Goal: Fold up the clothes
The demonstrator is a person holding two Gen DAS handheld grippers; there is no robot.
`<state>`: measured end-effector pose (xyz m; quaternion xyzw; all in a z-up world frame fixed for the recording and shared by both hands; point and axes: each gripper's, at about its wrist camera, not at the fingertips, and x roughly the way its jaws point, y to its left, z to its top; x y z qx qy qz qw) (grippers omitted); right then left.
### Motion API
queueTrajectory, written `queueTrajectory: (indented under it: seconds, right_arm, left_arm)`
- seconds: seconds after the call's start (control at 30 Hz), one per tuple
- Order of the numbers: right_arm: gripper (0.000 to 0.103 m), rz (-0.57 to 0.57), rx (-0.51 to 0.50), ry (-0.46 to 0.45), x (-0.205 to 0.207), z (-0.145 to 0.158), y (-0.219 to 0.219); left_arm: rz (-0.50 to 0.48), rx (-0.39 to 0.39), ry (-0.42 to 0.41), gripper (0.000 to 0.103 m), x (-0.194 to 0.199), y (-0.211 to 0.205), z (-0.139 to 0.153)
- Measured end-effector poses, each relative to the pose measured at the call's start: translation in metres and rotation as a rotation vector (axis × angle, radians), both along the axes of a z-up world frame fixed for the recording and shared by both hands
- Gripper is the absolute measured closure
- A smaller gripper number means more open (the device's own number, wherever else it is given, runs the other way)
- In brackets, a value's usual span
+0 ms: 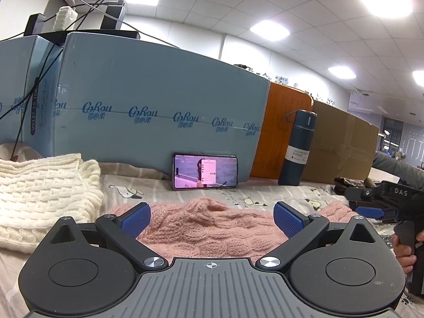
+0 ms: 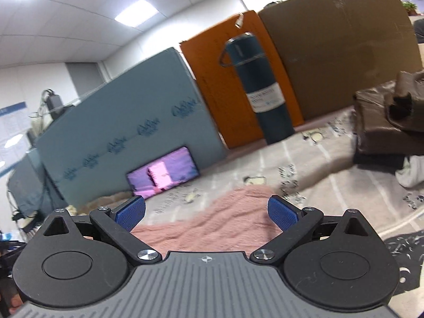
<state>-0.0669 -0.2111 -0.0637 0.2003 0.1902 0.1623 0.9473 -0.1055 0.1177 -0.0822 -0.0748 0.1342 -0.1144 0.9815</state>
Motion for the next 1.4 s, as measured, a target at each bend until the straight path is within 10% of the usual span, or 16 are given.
queueTrajectory:
  seconds: [1.03, 1.3, 1.4]
  right_arm:
    - [0.007, 0.035, -0.047, 0.198, 0.023, -0.021, 0.012]
    - [0.069, 0.008, -0.073, 0.177, 0.017, -0.020, 0.010]
    - [0.075, 0.015, -0.107, 0.132, 0.011, -0.015, 0.013]
  left_arm:
    - [-0.016, -0.031, -0.034, 0.002, -0.004, 0.002, 0.001]
    - [-0.009, -0.014, -0.059, 0.002, -0.003, -0.001, -0.001]
    - [-0.006, 0.001, -0.040, 0.002, 0.000, -0.004, -0.002]
